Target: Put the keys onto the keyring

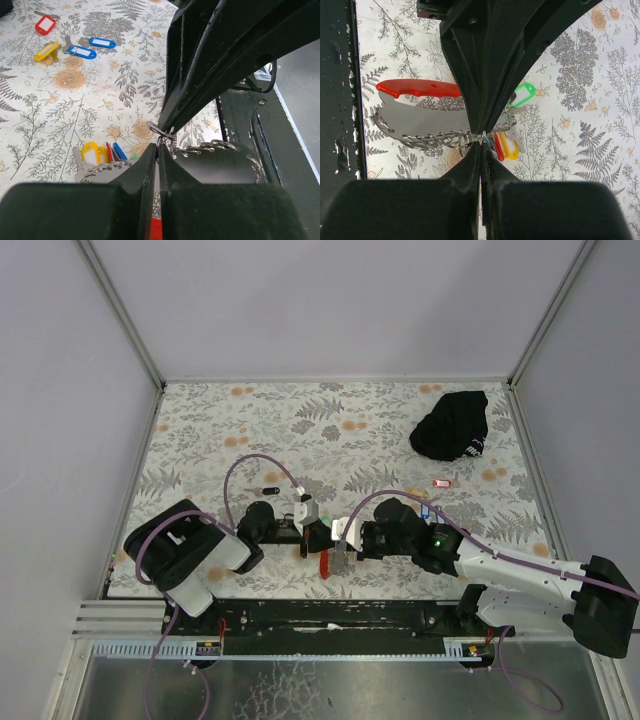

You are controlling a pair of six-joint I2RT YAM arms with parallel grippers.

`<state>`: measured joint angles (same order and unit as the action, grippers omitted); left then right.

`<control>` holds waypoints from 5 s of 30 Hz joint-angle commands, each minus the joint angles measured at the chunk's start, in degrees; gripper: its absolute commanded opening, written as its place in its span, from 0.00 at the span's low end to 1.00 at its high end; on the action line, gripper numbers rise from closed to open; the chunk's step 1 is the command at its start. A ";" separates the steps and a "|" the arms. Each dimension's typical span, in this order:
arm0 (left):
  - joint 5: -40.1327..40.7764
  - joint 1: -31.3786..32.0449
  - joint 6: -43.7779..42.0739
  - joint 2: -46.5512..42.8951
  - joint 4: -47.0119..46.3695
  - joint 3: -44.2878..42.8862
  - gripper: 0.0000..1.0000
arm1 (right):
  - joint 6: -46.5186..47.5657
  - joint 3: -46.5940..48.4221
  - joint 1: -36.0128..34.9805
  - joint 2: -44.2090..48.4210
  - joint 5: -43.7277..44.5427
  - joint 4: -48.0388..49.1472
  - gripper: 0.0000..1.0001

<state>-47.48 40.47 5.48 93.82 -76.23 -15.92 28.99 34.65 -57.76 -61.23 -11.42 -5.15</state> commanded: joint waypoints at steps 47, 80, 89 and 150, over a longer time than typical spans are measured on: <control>46.74 7.29 21.45 -1.51 -15.62 8.40 0.01 | 2.10 4.69 -4.47 -2.97 12.73 2.24 0.00; 10.48 -1.87 -0.26 -6.26 -4.33 4.34 0.34 | 6.18 11.57 -4.43 -5.76 8.08 -6.45 0.00; 8.28 -1.20 -1.81 -3.34 -2.65 3.14 0.34 | 5.75 10.18 -4.46 -5.45 7.72 -5.70 0.00; 41.60 4.00 28.41 -1.73 -15.49 6.49 0.00 | -1.14 0.93 -6.85 -7.12 10.05 9.03 0.00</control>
<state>-15.46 44.36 30.30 92.05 -83.90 -9.15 28.47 35.38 -62.85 -67.29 1.10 1.26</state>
